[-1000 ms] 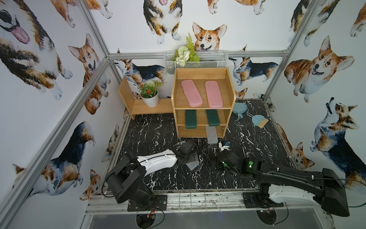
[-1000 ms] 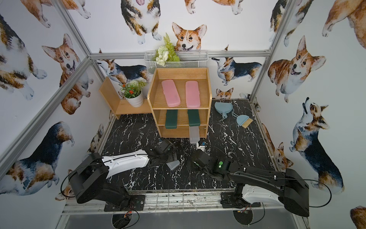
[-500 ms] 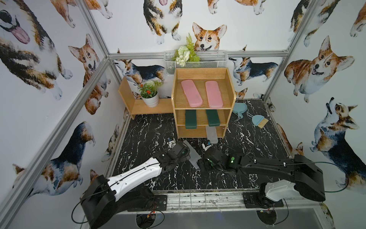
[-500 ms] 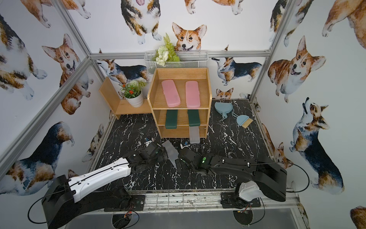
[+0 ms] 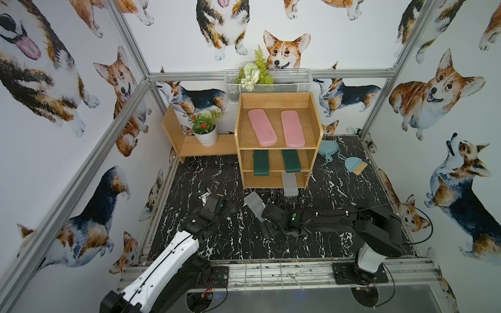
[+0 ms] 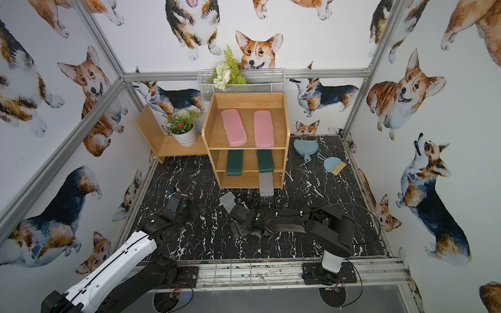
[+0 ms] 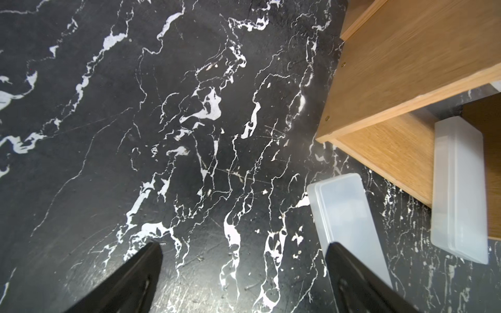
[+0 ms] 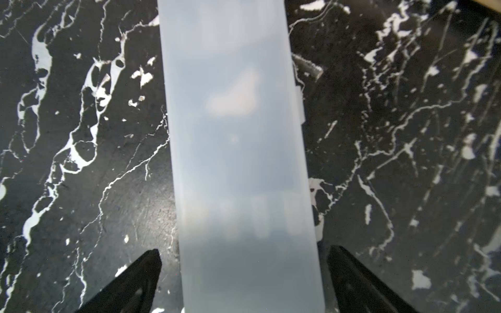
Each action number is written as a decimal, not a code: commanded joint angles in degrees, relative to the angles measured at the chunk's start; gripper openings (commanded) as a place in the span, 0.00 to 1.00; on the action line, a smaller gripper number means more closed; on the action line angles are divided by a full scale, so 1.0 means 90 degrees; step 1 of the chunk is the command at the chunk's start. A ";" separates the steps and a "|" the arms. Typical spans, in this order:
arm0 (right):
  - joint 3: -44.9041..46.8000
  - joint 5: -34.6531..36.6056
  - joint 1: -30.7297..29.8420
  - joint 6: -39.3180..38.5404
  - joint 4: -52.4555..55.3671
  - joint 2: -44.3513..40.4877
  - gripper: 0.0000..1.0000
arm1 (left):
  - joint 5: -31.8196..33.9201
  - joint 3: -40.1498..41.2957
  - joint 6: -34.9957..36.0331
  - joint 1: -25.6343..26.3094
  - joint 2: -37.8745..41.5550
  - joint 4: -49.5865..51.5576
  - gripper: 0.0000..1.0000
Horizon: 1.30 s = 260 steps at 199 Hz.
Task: Place the pencil cases on the shelf according to color
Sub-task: Pick up the pencil case from the center of the board.
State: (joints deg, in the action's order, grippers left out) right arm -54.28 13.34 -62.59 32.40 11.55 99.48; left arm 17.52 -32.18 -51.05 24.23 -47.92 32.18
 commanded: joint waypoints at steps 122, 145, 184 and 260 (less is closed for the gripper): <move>-0.0014 -0.0528 0.0435 0.0026 -0.0060 0.0335 0.99 | -0.0199 0.0090 0.0368 -0.0111 -0.0483 -0.0556 0.99; -0.0043 -0.0743 0.0433 -0.0009 -0.0062 0.0449 0.96 | -0.0208 0.0098 0.0418 -0.0133 -0.0544 -0.0588 0.99; 0.0059 -0.0684 0.0327 0.0205 0.0054 0.0444 0.91 | -0.0228 0.0169 0.0438 -0.0158 -0.0444 -0.0644 0.99; 0.0020 0.0164 -0.0352 0.0921 0.0411 0.0131 0.45 | -0.0199 0.0320 0.0467 -0.0218 -0.0089 -0.0598 0.99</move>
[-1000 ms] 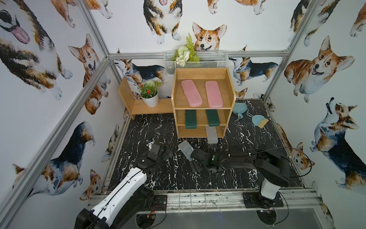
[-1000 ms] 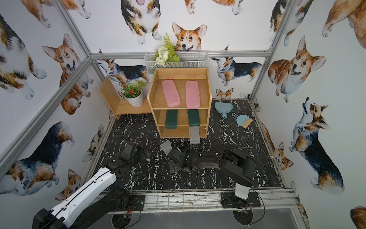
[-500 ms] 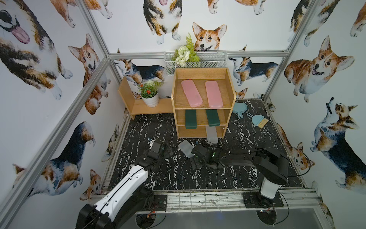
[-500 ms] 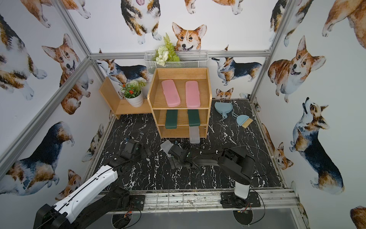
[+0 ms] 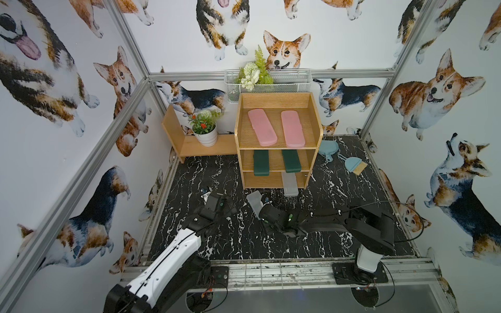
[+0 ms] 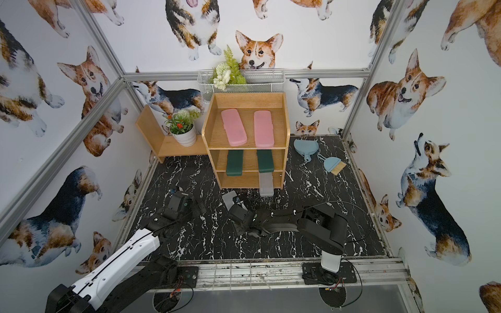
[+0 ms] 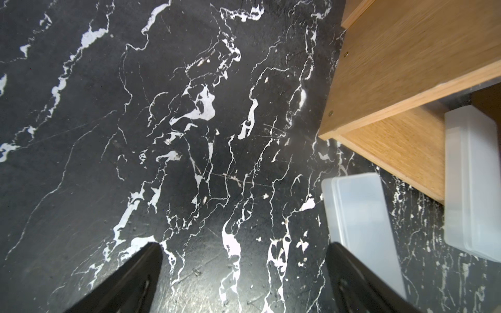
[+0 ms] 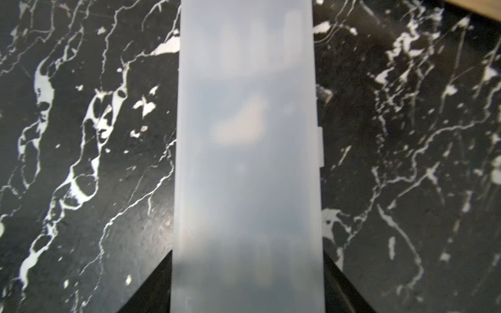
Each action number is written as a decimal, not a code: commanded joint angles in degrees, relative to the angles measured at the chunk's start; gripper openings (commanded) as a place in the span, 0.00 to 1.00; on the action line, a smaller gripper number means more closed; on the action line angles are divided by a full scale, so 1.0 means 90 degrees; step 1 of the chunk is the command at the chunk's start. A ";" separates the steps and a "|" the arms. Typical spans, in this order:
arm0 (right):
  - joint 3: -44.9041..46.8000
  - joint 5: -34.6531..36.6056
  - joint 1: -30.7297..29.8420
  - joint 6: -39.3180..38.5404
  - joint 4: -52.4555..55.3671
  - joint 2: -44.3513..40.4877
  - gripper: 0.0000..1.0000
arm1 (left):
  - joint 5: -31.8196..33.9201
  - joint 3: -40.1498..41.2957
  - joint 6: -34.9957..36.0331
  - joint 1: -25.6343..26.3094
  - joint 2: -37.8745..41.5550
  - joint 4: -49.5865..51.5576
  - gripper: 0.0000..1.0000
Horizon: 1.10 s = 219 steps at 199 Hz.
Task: Place the pencil cases on the shelf according to color
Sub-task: Pick up the pencil case from the center of the board, then place the pencil case on the shelf.
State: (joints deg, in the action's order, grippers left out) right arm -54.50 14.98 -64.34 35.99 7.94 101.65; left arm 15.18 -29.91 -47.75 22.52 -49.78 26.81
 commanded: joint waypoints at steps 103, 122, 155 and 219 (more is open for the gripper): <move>0.0324 0.0688 0.0243 0.1277 -0.0434 -0.0949 0.39 | 0.0004 0.0006 0.0207 -0.0105 -0.0020 -0.0397 0.99; 0.0020 0.0559 0.0540 0.1247 -0.0695 -0.0585 0.39 | -0.0173 -0.0044 0.0189 -0.0114 -0.0197 -0.0531 0.99; -0.0869 0.0432 0.0919 0.1213 -0.0744 0.0262 0.39 | -0.0442 -0.0080 0.0120 -0.0117 -0.0359 -0.0736 0.99; -0.2059 0.0252 0.1113 0.1321 -0.0227 0.1357 0.89 | -0.1008 0.0149 0.0240 -0.0115 -0.0434 -0.1210 0.99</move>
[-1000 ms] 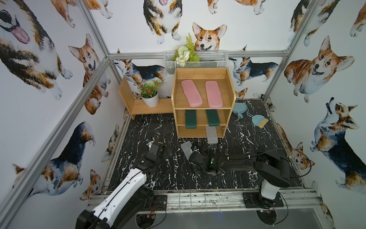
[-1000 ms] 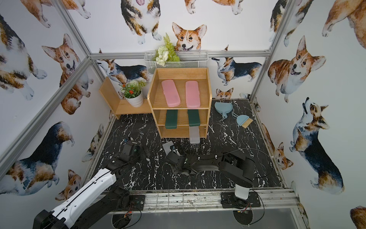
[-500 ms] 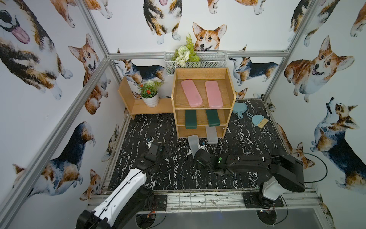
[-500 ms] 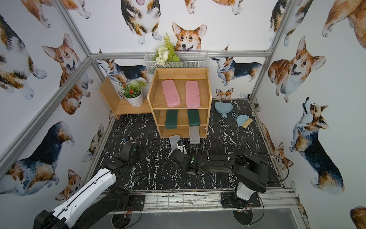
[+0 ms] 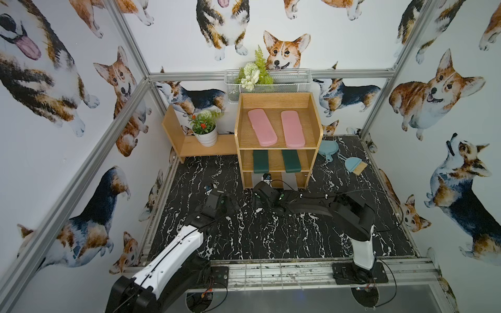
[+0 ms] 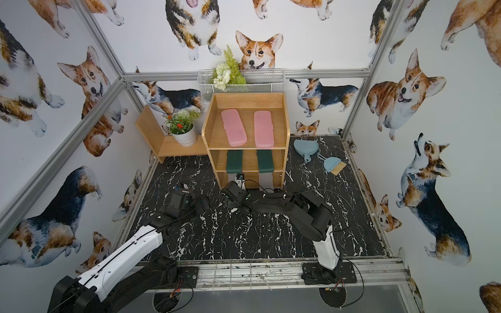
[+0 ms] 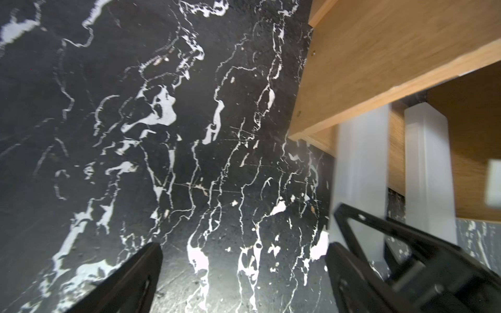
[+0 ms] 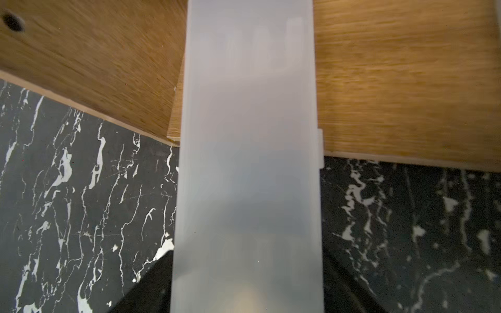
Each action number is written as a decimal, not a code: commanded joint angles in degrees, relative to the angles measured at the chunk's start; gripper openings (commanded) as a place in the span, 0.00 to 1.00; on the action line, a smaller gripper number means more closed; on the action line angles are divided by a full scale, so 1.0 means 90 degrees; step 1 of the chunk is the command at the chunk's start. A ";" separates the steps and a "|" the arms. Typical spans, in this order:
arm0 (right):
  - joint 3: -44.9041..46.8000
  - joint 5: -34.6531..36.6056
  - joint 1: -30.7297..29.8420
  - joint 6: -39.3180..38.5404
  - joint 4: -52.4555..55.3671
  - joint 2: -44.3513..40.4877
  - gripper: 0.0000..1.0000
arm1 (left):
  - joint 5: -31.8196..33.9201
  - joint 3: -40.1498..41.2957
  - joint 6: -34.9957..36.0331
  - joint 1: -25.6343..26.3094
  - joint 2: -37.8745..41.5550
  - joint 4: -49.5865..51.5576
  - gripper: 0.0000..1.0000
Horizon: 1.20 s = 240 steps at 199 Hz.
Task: Place the pencil cases on the shelf according to color
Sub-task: Place the pencil case on the shelf.
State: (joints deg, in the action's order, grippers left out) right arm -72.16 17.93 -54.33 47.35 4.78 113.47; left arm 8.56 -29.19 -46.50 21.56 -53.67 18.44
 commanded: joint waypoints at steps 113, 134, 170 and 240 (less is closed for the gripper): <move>0.1451 0.0154 -0.0803 0.0402 -0.0290 -0.1244 0.77 | -0.0264 0.0243 0.0294 -0.0004 0.0207 -0.0247 0.99; 0.1600 0.0003 -0.0930 0.0564 -0.0507 -0.0990 0.53 | -0.0219 0.0249 0.0294 -0.0011 0.0269 -0.0188 0.99; 0.1418 0.0141 -0.0945 0.0548 -0.0659 -0.0559 0.43 | -0.0127 0.0247 0.0323 -0.0004 0.0367 -0.0050 0.99; 0.0921 0.0273 -0.0336 0.0044 -0.0805 -0.0147 0.41 | 0.0074 0.0184 0.0333 -0.0013 0.0412 0.0051 0.99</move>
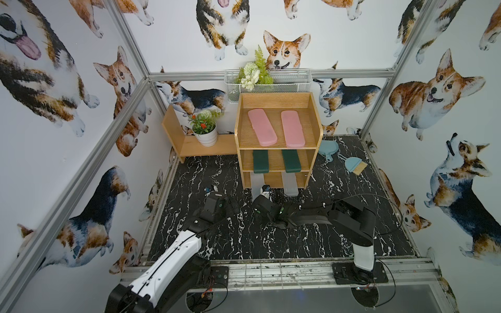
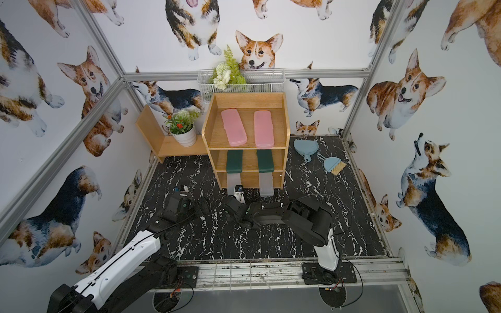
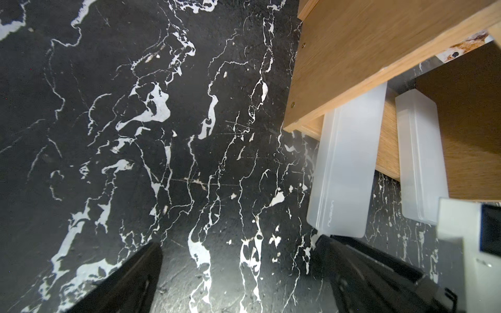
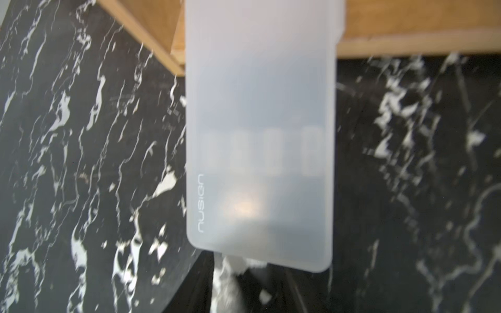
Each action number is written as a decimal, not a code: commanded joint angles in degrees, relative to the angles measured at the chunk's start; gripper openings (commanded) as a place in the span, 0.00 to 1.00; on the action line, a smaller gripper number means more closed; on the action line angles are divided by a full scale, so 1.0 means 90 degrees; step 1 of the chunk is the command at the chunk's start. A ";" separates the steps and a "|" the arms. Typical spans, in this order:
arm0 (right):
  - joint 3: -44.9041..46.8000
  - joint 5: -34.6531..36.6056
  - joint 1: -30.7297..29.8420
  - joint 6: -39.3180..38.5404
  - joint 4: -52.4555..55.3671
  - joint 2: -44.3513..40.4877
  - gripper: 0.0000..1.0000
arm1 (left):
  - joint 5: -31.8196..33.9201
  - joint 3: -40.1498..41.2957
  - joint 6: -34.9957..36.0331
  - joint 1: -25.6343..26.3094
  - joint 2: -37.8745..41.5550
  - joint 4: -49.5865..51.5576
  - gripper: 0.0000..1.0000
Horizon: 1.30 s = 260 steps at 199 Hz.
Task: Place the pencil cases on the shelf according to color
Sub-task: Place the pencil case on the shelf.
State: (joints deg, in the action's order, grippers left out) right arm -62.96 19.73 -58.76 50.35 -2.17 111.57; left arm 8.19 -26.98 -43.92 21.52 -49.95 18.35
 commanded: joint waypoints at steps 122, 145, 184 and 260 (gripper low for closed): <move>-0.1156 -0.0025 0.0435 -0.0697 -0.0109 0.0641 0.41 | 0.0111 -0.0234 0.0075 -0.0008 -0.0206 0.0040 0.99; -0.1126 -0.0016 0.0426 -0.0681 -0.0168 0.0565 0.42 | 0.0126 -0.0234 0.0083 -0.0008 -0.0164 0.0041 0.99; -0.0739 0.0260 0.0276 -0.0903 -0.0050 -0.0144 0.80 | 0.0560 -0.0547 0.0243 -0.0008 -0.0068 0.0325 0.99; 0.1056 0.1523 -0.0307 -0.1488 0.0335 -0.3152 1.00 | 0.1751 -0.0856 0.0760 -0.0008 0.0507 0.0014 0.99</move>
State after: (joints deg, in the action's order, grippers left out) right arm -57.78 27.14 -61.04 39.27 -0.64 90.39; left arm 19.09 -34.48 -40.62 21.50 -46.06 20.73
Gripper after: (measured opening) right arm 0.997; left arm 0.993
